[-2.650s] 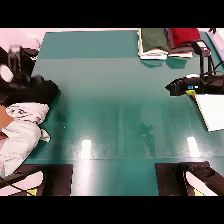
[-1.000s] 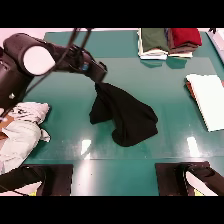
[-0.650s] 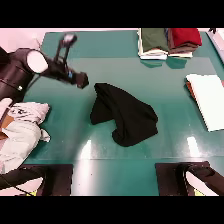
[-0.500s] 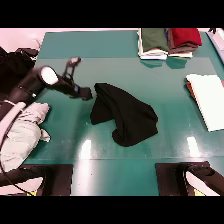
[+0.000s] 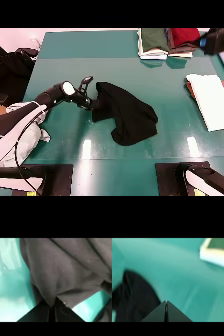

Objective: Fold the shirts.

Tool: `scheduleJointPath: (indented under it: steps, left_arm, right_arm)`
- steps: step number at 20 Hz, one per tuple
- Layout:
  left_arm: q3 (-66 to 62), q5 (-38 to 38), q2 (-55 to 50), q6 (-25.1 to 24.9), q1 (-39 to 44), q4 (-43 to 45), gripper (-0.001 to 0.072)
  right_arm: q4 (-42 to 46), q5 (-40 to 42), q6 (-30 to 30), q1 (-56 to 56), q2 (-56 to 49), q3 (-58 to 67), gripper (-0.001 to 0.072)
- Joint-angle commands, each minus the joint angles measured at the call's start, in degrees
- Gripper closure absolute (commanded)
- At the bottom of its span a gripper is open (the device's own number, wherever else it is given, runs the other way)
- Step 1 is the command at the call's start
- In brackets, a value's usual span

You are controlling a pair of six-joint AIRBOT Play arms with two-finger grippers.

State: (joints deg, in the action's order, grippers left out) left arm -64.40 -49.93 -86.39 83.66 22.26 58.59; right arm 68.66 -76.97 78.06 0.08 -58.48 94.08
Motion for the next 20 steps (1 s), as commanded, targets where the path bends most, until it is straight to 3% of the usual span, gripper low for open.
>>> scheduleJointPath:
  steps: [1, 2, 3, 4, 5, 8, 11, 15, 16, 17, 18, 19, 20]
  left_arm:
    - [-5.57, -3.41, -0.37, -1.68, -2.16, -0.26, 0.0678]
    - [-6.86, -3.93, -0.37, -1.73, -2.67, -0.26, 0.0678]
    - [-7.82, -4.09, -0.37, -1.95, -2.73, -0.22, 0.0678]
    - [-8.28, -4.07, -0.37, -2.64, -2.73, -0.24, 0.0678]
    - [-8.28, -3.87, -0.39, -2.75, -2.71, -0.28, 0.0678]
    - [-8.26, -3.89, -0.46, -2.75, -2.71, -0.09, 0.0678]
    - [-8.26, -3.91, -0.46, -2.75, -2.71, -0.04, 0.0678]
    - [-8.26, -5.01, -0.46, -2.75, -2.71, 0.00, 0.0678]
    - [-8.26, -5.44, -0.46, -2.75, -2.73, 0.22, 0.0678]
    - [-8.26, -5.86, -0.46, -2.75, -2.71, 0.61, 0.0678]
    - [-8.28, -6.25, -0.44, -2.78, -2.73, 1.22, 0.0678]
    - [-8.31, -6.69, -0.37, -2.73, -2.73, 2.54, 0.0678]
    - [-8.46, -7.19, 0.00, -2.71, -2.73, 4.72, 0.0678]
  right_arm:
    - [0.00, -4.94, 0.13, -7.30, 1.42, -12.00, 0.0693]
    - [0.02, -4.31, 0.13, -9.84, 2.43, -18.03, 0.0690]
    - [-0.15, -3.13, 0.11, -12.48, 3.32, -24.96, 0.0565]
    - [-0.24, -1.55, 0.11, -14.19, 3.72, -31.23, 0.0304]
    - [-0.74, -0.11, 0.04, -14.91, 3.65, -37.20, 0.0214]
    - [-9.53, 5.95, -3.26, -13.18, 0.39, -51.80, 0.0213]
    - [-16.68, 13.22, -5.29, -5.51, -6.34, -56.33, 0.0213]
    - [-16.39, 18.86, -5.27, 4.61, -15.50, -51.60, 0.0215]
    - [-15.96, 19.21, -5.27, 6.01, -17.38, -49.75, 0.0246]
    - [-15.10, 19.63, -5.25, 7.06, -19.17, -47.78, 0.0314]
    - [-13.70, 19.89, -5.25, 7.76, -20.17, -46.10, 0.0443]
    - [-11.61, 19.80, -5.25, 8.07, -20.46, -44.22, 0.0701]
    - [-10.05, 19.37, -5.18, 7.91, -20.11, -42.40, 0.0693]
